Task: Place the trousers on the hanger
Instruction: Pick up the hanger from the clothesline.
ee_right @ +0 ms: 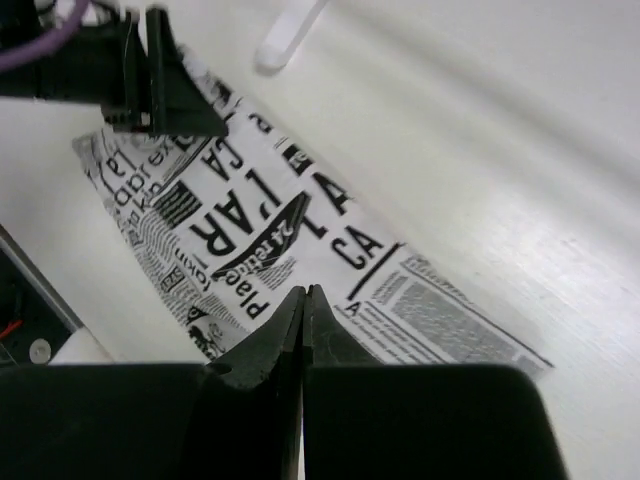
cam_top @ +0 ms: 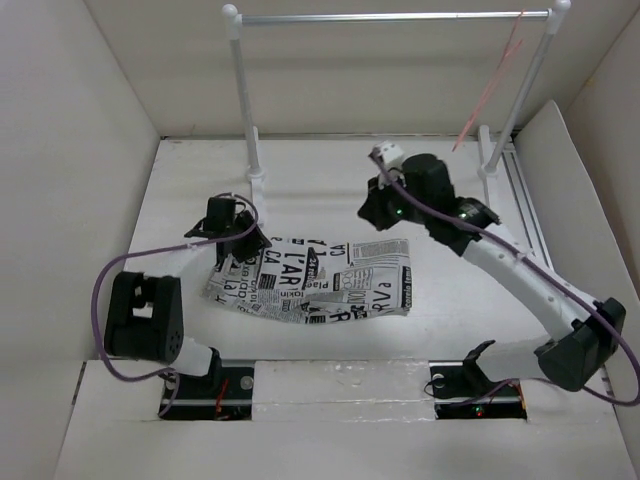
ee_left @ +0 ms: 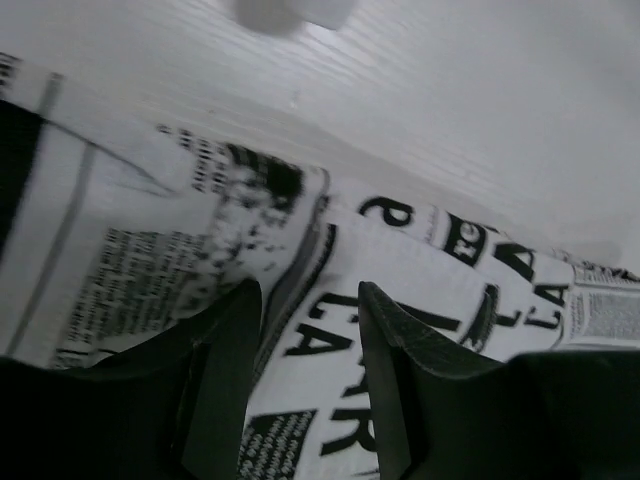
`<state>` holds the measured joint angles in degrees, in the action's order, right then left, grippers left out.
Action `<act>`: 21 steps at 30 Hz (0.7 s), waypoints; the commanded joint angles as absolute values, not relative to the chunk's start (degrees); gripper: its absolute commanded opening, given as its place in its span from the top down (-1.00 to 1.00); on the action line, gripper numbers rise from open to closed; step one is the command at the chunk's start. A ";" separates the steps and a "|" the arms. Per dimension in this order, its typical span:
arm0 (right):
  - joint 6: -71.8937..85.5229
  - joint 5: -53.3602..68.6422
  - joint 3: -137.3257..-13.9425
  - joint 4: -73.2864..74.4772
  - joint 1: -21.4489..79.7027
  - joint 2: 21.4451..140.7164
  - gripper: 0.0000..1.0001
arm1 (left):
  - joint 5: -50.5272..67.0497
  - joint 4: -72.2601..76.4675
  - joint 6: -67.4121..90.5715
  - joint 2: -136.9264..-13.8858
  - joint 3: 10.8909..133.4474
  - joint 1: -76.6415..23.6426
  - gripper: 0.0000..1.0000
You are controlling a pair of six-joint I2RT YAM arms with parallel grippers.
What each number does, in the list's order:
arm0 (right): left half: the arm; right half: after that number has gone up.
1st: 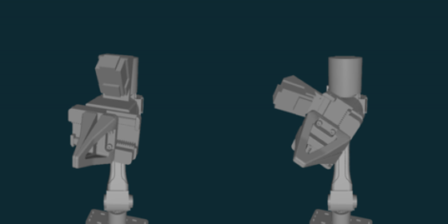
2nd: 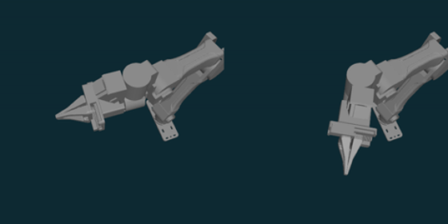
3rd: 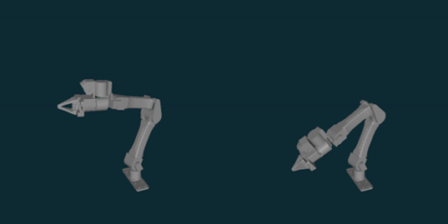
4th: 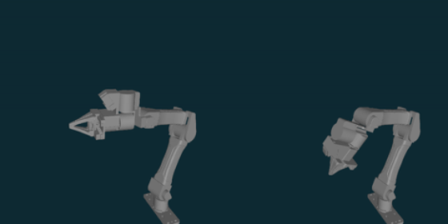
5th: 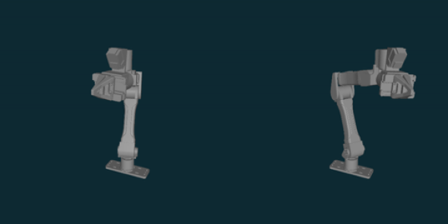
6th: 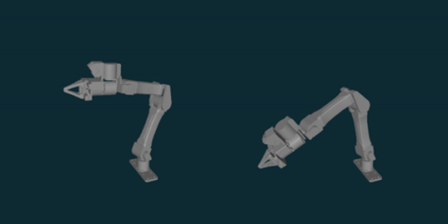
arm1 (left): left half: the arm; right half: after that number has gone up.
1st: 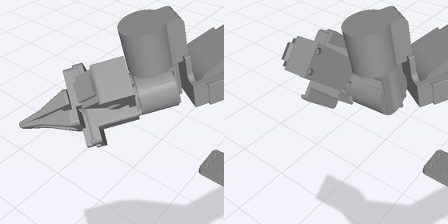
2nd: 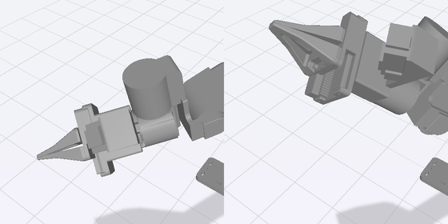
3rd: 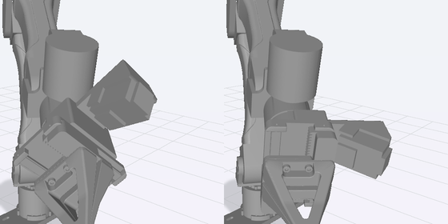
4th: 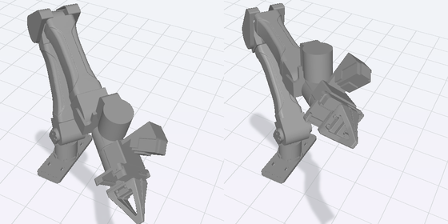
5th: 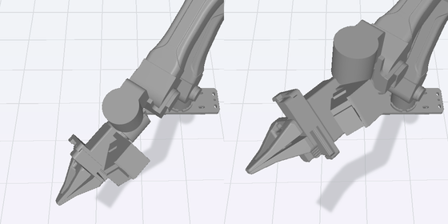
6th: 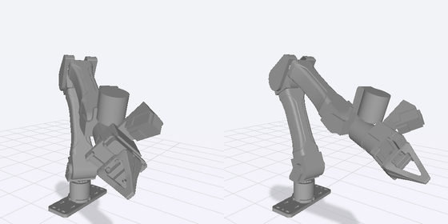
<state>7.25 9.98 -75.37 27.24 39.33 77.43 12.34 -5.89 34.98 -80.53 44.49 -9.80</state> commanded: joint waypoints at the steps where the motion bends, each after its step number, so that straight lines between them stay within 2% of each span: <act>1: 4.57 10.89 -76.71 28.99 29.07 74.10 0.97 | 16.70 2.80 37.70 -82.52 42.99 -5.29 0.20; 3: 3.61 13.96 -82.16 30.66 21.48 73.48 0.71 | 13.20 2.47 38.05 -82.44 41.75 -1.96 0.20; 4: 3.43 16.06 -83.92 30.93 17.62 73.56 0.44 | 12.14 0.81 38.14 -82.01 40.97 -0.54 0.20; 5: 3.51 18.43 -87.76 30.94 11.14 73.91 0.28 | 10.30 0.10 38.23 -80.78 40.44 0.86 0.20; 7: 3.34 20.11 -90.86 29.54 6.09 74.88 -0.17 | 8.53 -2.26 38.84 -79.29 38.77 4.73 0.21; 8: 3.77 21.52 -92.36 28.75 1.45 75.84 -0.22 | 8.00 -2.55 39.28 -77.62 38.06 6.14 0.21; 10: 4.66 22.67 -97.54 27.77 -1.66 80.40 -0.37 | 9.75 -2.38 40.08 -75.68 36.48 9.65 0.21; 13: 6.59 24.70 -103.96 28.13 -6.41 86.65 -0.43 | 12.56 -3.07 40.26 -72.34 38.74 9.67 0.21; 21: 11.60 26.89 -107.05 23.56 -10.46 94.47 -0.45 | 12.13 -5.01 39.11 -63.46 47.01 -1.48 0.22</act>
